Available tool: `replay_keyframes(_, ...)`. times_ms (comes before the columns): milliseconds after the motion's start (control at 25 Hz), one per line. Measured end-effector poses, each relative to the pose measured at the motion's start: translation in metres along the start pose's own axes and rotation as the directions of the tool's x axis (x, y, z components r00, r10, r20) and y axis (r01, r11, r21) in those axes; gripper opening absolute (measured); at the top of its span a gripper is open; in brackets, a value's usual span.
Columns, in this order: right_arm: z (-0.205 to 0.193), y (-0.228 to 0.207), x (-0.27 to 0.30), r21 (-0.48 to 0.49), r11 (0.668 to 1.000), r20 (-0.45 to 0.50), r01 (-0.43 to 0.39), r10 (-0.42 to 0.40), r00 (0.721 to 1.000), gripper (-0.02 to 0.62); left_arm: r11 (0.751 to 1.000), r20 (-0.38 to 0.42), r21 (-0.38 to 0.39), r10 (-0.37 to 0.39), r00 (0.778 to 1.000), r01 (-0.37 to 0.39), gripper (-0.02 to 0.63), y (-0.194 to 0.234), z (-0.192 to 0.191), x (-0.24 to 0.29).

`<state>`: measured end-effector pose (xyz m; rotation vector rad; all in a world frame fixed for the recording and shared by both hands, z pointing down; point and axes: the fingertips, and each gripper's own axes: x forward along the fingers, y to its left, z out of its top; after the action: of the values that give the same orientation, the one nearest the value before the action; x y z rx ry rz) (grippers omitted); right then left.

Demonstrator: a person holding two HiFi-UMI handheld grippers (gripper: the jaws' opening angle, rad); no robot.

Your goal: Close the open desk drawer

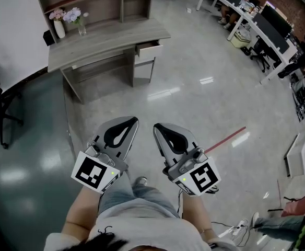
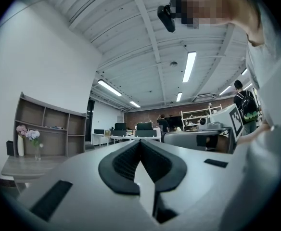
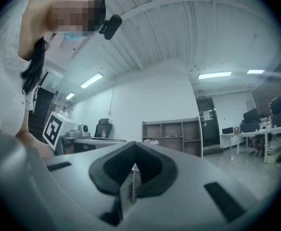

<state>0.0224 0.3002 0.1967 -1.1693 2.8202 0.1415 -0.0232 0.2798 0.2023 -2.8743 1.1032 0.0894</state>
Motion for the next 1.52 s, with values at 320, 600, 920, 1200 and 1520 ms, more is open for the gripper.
replay_keyframes(320,-0.01,-0.036,0.045,-0.022,0.998,-0.017,0.052,-0.053,0.998,0.008,0.997,0.008,-0.02,-0.073,0.997,0.073,0.011,0.043,-0.008,0.037)
replay_keyframes(600,-0.02,-0.074,0.105,-0.018,0.995,-0.017,0.095,-0.095,0.995,0.008,0.992,-0.028,-0.01,-0.13,0.991,0.129,0.011,0.099,-0.019,0.072)
replay_keyframes(920,-0.028,-0.104,0.17,-0.013,0.99,-0.026,0.144,-0.144,0.989,0.008,0.985,-0.035,-0.015,-0.175,0.984,0.174,0.011,0.165,-0.023,0.102)
replay_keyframes(1200,-0.038,-0.121,0.21,-0.011,0.981,-0.043,0.192,-0.193,0.98,0.008,0.977,-0.035,-0.032,-0.213,0.976,0.212,0.011,0.21,-0.031,0.118)
replay_keyframes(1520,-0.046,-0.145,0.234,-0.021,0.977,-0.057,0.211,-0.212,0.976,0.008,0.974,-0.035,-0.049,-0.223,0.974,0.221,0.011,0.237,-0.041,0.14)
